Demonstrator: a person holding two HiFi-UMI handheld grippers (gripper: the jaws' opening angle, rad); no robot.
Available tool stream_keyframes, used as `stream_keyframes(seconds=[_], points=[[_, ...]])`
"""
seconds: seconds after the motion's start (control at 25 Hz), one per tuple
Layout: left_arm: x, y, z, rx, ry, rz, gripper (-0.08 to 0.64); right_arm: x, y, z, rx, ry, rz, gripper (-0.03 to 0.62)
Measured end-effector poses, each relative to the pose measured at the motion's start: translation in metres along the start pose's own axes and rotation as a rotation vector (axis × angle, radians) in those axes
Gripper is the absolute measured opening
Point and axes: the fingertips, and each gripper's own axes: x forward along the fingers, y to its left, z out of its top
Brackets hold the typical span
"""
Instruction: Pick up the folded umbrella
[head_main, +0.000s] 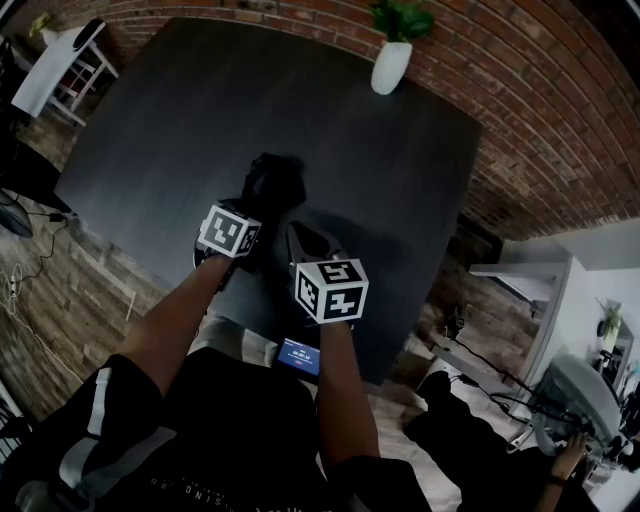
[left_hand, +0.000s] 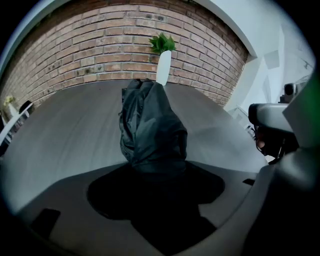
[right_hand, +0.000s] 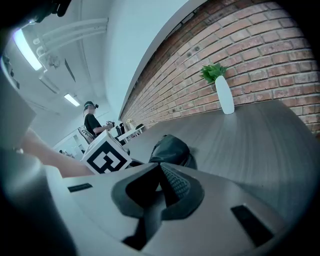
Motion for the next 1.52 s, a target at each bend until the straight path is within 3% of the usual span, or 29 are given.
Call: stream_keyframes(seconds=[0.76,1.24,1.52], points=[[-0.005,0.003,0.001,-0.038,-0.067,-0.024,0.287,-0.016,0.004,-0.006,0.006,-0.010,-0.033,0.011],[-0.015,-0.001,-0.013,-0.037,-0.083,-0.095,0.285,-0.020,0.006,-0.009,0.004,-0.010,-0.052,0.011],[-0.035,0.000,-0.015,-0.059,-0.152,-0.127,0.285,-0.020,0.015,-0.008,-0.015,-0.006,-0.045,0.011]])
